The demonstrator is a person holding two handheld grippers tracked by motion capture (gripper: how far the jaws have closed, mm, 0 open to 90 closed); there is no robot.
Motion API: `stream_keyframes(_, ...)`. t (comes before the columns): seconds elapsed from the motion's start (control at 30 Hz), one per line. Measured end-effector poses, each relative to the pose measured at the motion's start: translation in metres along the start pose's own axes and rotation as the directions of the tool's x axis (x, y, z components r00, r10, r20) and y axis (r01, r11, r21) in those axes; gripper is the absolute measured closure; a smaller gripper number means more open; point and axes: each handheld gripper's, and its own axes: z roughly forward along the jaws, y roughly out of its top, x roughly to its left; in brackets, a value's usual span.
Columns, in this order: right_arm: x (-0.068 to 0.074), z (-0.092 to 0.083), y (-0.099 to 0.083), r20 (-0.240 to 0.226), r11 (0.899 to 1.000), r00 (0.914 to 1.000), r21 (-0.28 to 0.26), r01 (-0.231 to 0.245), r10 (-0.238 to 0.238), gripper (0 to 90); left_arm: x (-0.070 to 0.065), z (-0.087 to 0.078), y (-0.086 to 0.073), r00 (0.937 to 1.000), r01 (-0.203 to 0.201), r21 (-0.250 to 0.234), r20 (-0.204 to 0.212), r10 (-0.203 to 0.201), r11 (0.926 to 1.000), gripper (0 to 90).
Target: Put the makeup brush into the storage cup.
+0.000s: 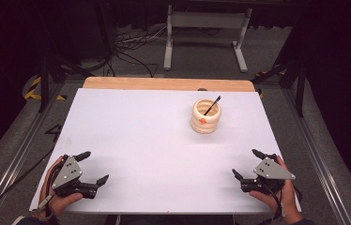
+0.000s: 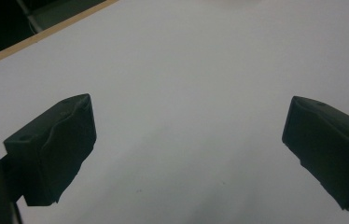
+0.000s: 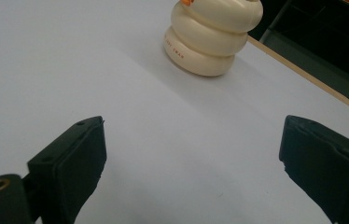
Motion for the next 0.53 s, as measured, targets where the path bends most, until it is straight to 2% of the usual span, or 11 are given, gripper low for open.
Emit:
stream_keyframes(0.4, 0.0003, -0.0003, -0.0006, -0.002, 1.0, 0.9999, 0.005, 0.011, -0.011, 8.4, -0.0001, 0.0026, 0.001, 1.0, -0.003, 0.006, 0.002, 0.003, 1.0, 3.8)
stream_keyframes(0.53, -0.0022, 0.0002, -0.0002, -0.001, 1.0, 1.0, -0.002, -0.009, 0.009, 8.4, 0.0017, 0.0029, -0.0004, 1.0, 0.004, 0.01, 0.005, -0.004, 0.9999, 4.0)
